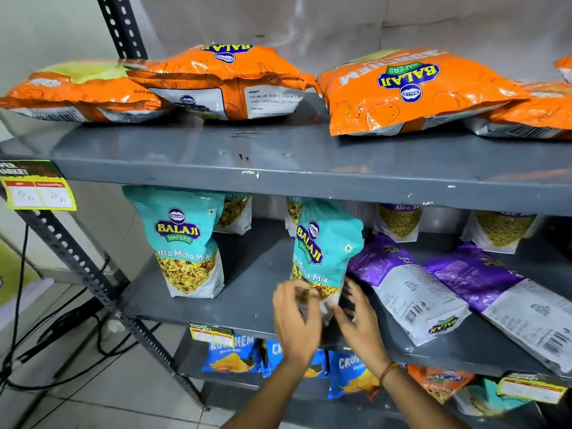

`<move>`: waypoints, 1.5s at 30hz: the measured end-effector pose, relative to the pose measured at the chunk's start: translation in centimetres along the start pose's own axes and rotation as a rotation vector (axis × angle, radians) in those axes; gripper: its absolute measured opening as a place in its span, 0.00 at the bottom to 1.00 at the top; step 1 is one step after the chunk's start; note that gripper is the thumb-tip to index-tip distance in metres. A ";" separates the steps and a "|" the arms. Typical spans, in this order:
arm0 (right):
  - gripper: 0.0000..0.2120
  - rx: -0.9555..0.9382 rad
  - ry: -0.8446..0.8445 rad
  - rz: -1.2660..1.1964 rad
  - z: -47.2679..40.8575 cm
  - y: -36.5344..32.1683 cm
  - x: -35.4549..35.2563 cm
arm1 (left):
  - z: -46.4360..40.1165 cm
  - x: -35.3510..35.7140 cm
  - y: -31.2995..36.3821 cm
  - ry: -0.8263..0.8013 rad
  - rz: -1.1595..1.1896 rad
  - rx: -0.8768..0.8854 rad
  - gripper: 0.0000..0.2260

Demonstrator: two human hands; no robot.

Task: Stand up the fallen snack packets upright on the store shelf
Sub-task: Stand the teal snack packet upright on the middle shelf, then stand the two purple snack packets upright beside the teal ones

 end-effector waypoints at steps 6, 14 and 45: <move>0.16 0.076 -0.067 0.088 -3.4 3.0 -1.6 | -8.9 0.6 -7.9 -0.131 0.134 -0.425 0.20; 0.13 0.214 -0.127 0.063 -7.0 5.2 -2.2 | -8.4 5.4 -8.9 -0.341 0.475 -0.599 0.09; 0.10 0.478 -0.005 0.237 -2.6 12.9 -24.2 | 3.5 19.7 -7.3 -0.292 0.234 -0.836 0.13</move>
Point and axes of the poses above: each hand's wrist, its own z-axis away from the middle knuckle, its own x-axis out of the palm, y = z × x, the point moved 10 cm from there along -z, towards the middle knuckle, and after that the axes turned 8 degrees about -y, right-handed, at the moved point
